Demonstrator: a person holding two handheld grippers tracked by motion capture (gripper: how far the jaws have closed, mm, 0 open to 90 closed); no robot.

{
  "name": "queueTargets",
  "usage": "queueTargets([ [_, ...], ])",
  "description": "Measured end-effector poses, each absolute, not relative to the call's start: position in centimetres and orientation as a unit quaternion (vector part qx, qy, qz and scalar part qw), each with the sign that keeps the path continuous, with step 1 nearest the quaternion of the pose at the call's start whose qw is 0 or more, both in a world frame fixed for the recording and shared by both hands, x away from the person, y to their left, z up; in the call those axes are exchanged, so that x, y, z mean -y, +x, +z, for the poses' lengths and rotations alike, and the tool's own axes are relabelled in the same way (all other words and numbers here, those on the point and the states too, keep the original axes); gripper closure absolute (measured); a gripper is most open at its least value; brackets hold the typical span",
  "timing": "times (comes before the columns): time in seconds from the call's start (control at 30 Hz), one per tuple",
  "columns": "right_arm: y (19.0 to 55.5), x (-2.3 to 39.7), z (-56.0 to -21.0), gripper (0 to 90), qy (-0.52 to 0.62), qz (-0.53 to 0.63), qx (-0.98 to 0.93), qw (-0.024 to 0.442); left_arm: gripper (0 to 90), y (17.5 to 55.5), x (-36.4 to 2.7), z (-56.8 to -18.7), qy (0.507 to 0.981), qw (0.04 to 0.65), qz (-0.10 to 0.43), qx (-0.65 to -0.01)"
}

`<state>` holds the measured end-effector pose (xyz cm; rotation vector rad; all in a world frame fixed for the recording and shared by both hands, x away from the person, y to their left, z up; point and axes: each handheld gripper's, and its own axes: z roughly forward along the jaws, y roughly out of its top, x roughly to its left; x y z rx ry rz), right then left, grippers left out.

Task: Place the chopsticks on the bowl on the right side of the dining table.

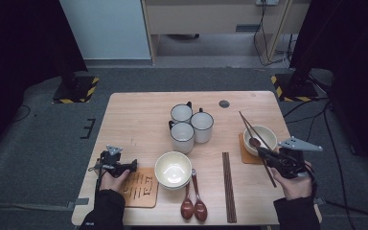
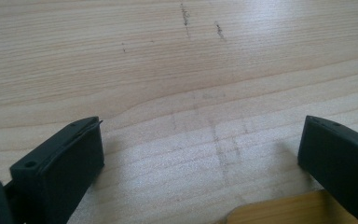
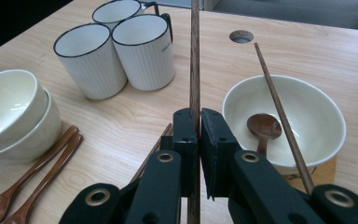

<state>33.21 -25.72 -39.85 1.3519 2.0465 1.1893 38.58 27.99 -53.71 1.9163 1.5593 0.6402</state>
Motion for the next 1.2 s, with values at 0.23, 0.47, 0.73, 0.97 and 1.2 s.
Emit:
queueTargets([
  [0.23, 33.5, 26.0, -39.4, 85.0, 0.486, 0.428, -0.733, 0.209, 0.0, 38.6, -28.0, -53.7, 0.718, 0.290, 0.240, -0.585],
  [0.47, 34.1, 26.5, -39.2, 85.0, 0.488, 0.429, -0.731, 0.208, 0.0, 38.6, -28.0, -53.7, 0.718, 0.290, 0.240, -0.585],
  [0.73, 34.4, 27.2, -38.6, 85.0, 0.488, 0.433, -0.728, 0.210, 0.0, 38.6, -28.0, -53.7, 0.718, 0.290, 0.240, -0.585],
  [0.97, 35.1, 27.9, -38.3, 84.9, 0.492, 0.432, -0.725, 0.214, 0.0, 38.6, -28.0, -53.7, 0.719, 0.290, 0.240, -0.585],
  [1.2, 35.7, 28.4, -38.0, 85.0, 0.491, 0.434, -0.723, 0.219, 0.0, 38.6, -28.0, -53.7, 0.718, 0.291, 0.240, -0.585],
])
